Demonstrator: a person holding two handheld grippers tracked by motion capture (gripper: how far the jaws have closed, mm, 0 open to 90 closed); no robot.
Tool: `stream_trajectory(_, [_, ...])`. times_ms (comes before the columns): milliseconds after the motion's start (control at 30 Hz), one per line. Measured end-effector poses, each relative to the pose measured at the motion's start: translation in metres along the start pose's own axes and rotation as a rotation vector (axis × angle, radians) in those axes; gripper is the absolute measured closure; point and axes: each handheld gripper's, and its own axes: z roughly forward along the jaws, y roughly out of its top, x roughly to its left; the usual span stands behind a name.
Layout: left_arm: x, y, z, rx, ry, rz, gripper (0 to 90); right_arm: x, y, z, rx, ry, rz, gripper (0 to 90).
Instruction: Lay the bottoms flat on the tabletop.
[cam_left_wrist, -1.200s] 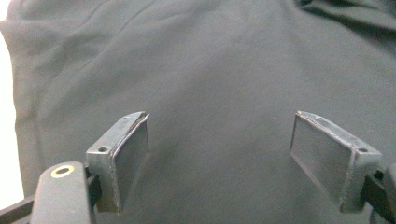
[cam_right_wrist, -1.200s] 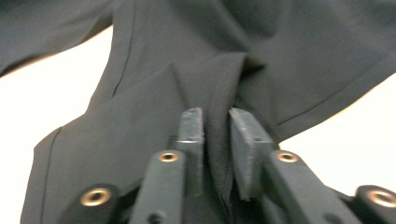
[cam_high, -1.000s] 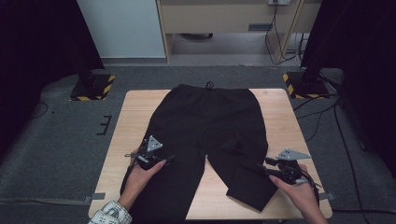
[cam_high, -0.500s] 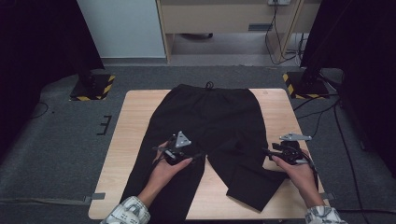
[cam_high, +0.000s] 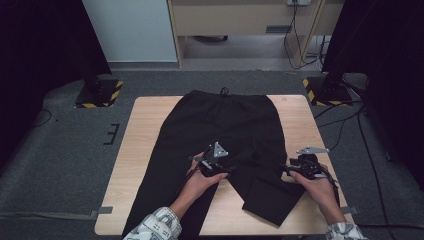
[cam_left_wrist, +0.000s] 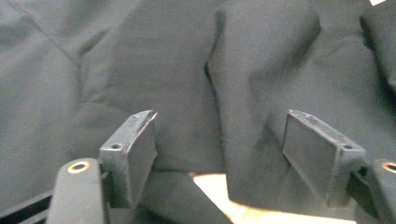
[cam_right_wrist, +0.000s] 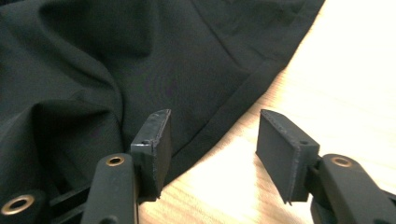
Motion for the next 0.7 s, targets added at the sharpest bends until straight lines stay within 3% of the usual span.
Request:
stream_trajectory(133, [-0.003, 0.0, 0.009, 0.034, 0.012, 0.019, 36.4, 0.003, 0.003, 0.008, 0.014, -0.005, -0.015, 47.0])
stream_trajectory(200, [-0.004, -0.001, 0.011, 0.026, -0.001, 0.013, 44.7, 0.007, 0.005, 0.012, 0.033, -0.008, -0.028, 49.5])
stream_trajectory(300, [-0.006, 0.0, 0.011, 0.013, -0.011, 0.026, 62.0, 0.011, 0.007, 0.015, 0.044, -0.012, -0.056, 65.0])
stream_trajectory(367, [-0.008, 0.0, 0.012, 0.011, -0.019, 0.036, 74.3, 0.014, 0.009, 0.016, 0.056, -0.007, -0.07, 80.2])
stream_trajectory(433, [-0.01, 0.002, 0.012, 0.018, -0.029, 0.034, 84.4, 0.016, 0.012, 0.018, 0.062, 0.001, -0.089, 88.0])
stream_trajectory(533, [-0.008, 0.005, 0.007, 0.002, -0.015, 0.039, 86.7, 0.017, 0.017, 0.016, 0.052, -0.004, -0.091, 88.6])
stream_trajectory(567, [-0.006, 0.007, 0.005, -0.003, -0.007, 0.039, 87.1, 0.012, 0.028, 0.008, 0.031, -0.014, -0.1, 88.7])
stream_trajectory(633, [0.007, 0.013, -0.006, -0.026, 0.028, 0.023, 87.2, 0.006, 0.037, 0.001, 0.016, -0.025, -0.107, 88.7])
stream_trajectory(700, [0.018, 0.018, -0.013, -0.051, 0.035, 0.003, 87.2, -0.003, 0.049, -0.008, 0.003, -0.047, -0.108, 88.6])
